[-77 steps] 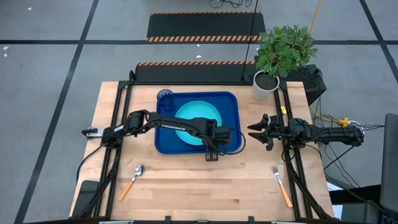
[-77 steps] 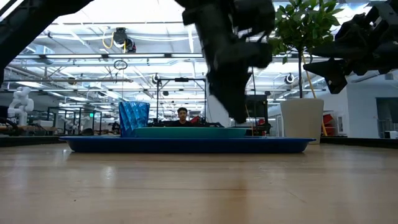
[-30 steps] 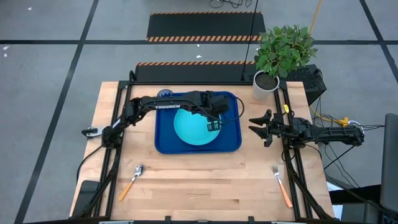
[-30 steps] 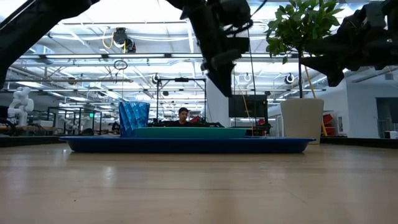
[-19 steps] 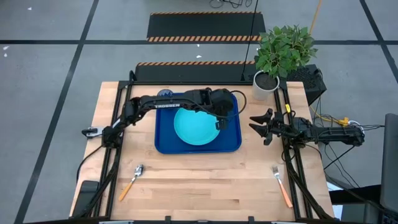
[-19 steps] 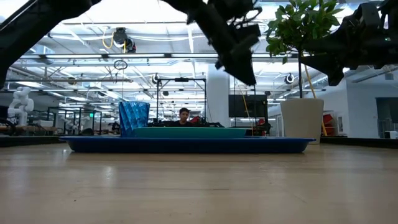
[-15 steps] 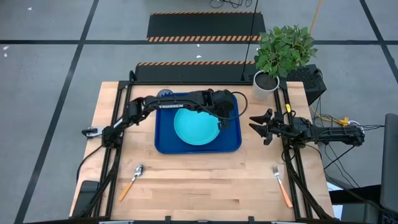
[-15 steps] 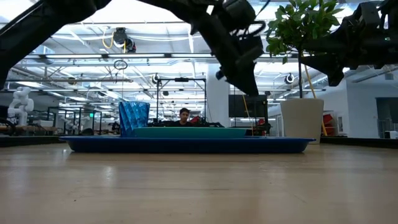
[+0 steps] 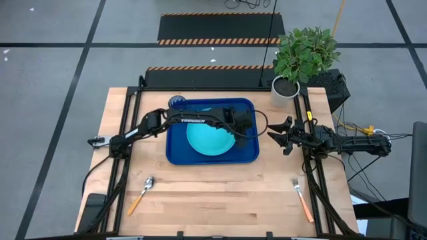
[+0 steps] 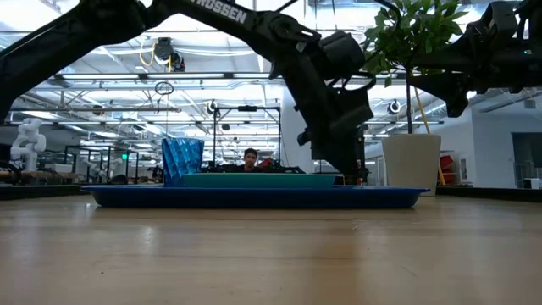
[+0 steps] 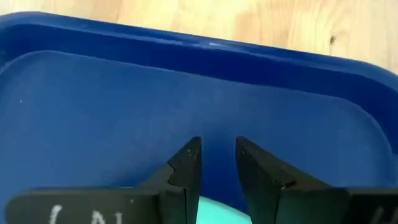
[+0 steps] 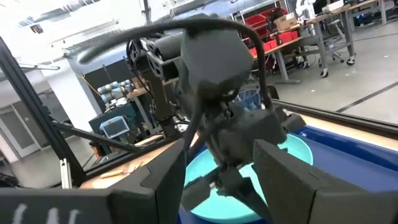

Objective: Pick and place plate/cup/fork/spoon on tray
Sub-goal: Adjust the serving tray

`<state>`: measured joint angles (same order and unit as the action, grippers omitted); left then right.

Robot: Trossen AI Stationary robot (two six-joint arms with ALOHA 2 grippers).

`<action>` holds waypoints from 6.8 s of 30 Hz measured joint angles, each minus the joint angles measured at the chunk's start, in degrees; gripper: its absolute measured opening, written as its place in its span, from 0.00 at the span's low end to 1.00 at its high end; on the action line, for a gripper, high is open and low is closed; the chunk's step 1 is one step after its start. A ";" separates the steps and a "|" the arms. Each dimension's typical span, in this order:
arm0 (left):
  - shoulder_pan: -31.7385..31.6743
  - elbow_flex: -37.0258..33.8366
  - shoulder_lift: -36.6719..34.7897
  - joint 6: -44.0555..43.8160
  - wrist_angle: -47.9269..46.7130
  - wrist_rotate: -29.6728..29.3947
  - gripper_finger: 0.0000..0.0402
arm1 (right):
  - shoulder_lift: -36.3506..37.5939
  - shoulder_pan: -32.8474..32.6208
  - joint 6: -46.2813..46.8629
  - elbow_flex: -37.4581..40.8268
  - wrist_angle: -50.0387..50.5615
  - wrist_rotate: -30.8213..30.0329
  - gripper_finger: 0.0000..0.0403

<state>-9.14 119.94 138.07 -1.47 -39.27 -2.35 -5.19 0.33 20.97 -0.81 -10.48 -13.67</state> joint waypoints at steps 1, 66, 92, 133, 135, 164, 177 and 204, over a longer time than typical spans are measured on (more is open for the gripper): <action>0.02 0.02 -0.12 -0.10 0.23 -0.02 0.25 | 0.00 0.00 -0.01 0.00 0.00 0.00 0.45; 20.66 -32.94 -49.38 -19.21 -23.58 -31.10 0.25 | -43.70 -0.11 -17.18 -33.17 12.80 11.03 0.41; 21.69 -79.54 -81.52 -13.64 19.32 -27.64 0.25 | -68.79 -3.91 -5.77 -52.95 40.20 12.52 0.33; 23.33 -80.37 -81.28 -14.34 19.83 -27.59 0.25 | -88.35 -8.59 0.68 -53.08 37.14 9.27 0.33; 23.33 -80.37 -81.28 -14.34 19.82 -27.61 0.25 | -88.21 -8.66 0.90 -53.04 37.06 9.33 0.33; 23.36 -80.37 -81.28 -14.45 19.82 -27.59 0.25 | -87.91 -18.57 6.01 -52.86 37.97 21.48 0.33; 23.31 -80.37 -81.28 -14.30 19.82 -27.58 0.25 | -76.54 -17.56 5.29 -52.73 40.19 5.78 0.29; 23.38 -80.37 -81.28 -14.52 19.85 -27.54 0.25 | -76.28 6.65 -15.23 -52.82 34.03 -4.34 0.00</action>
<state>14.24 39.57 56.80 -15.99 -19.42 -29.89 -81.47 6.98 5.74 -53.63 23.55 -18.01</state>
